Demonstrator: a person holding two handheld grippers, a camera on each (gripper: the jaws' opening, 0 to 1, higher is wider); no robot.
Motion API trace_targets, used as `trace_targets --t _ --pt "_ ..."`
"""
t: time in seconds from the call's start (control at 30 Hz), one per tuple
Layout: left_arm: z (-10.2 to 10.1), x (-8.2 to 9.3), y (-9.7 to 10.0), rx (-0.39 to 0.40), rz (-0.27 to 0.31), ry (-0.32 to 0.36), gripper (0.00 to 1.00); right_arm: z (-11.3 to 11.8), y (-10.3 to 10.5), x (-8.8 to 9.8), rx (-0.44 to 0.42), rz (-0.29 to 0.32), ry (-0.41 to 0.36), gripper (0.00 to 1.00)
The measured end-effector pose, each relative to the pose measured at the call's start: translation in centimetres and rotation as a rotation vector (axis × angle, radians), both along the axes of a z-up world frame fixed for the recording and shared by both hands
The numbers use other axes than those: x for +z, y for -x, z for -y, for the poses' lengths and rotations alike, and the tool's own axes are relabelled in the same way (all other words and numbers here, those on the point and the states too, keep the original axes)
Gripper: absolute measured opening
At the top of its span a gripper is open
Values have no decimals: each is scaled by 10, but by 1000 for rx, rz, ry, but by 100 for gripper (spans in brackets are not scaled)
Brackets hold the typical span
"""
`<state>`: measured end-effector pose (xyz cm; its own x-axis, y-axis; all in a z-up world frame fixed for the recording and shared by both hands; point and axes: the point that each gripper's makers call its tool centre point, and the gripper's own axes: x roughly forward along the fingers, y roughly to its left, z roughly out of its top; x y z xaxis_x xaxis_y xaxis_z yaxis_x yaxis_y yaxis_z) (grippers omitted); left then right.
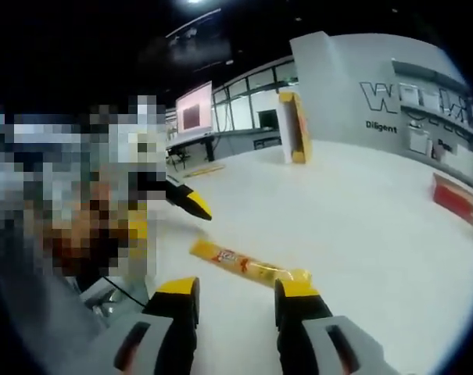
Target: Tear open the coffee pouch, take out the coffee, and pour the coffee from the pouch into the cup
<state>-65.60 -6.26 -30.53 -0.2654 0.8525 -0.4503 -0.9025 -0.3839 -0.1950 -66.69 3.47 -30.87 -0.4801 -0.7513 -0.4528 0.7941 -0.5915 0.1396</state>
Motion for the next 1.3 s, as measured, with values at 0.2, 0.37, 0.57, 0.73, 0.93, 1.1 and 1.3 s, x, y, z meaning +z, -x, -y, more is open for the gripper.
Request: trace_targets --t 0.2,0.37,0.57,0.73,0.93,1.1,1.3 --pt "-4 -7 3 -21 10 -1 63 -3 -9 -5 4 15 26 43" --pt "-12 -12 0 -49 37 -15 65 -5 -6 -14 -5 41 22 45" --pt "-16 -13 -4 -63 43 -24 65 -1 6 -19 -13 44 13 47" --pt "-16 -18 -8 -64 57 -27 64 7 14 -21 9 48 2 49" --pt "-23 -20 -22 -83 75 -46 63 20 27 -23 74 35 -4 50" --pt "-30 -20 -34 -99 86 -66 62 31 37 -23 124 27 -25 51" --pt "-34 -21 -35 -99 84 -73 62 42 39 -24 171 16 -40 51"
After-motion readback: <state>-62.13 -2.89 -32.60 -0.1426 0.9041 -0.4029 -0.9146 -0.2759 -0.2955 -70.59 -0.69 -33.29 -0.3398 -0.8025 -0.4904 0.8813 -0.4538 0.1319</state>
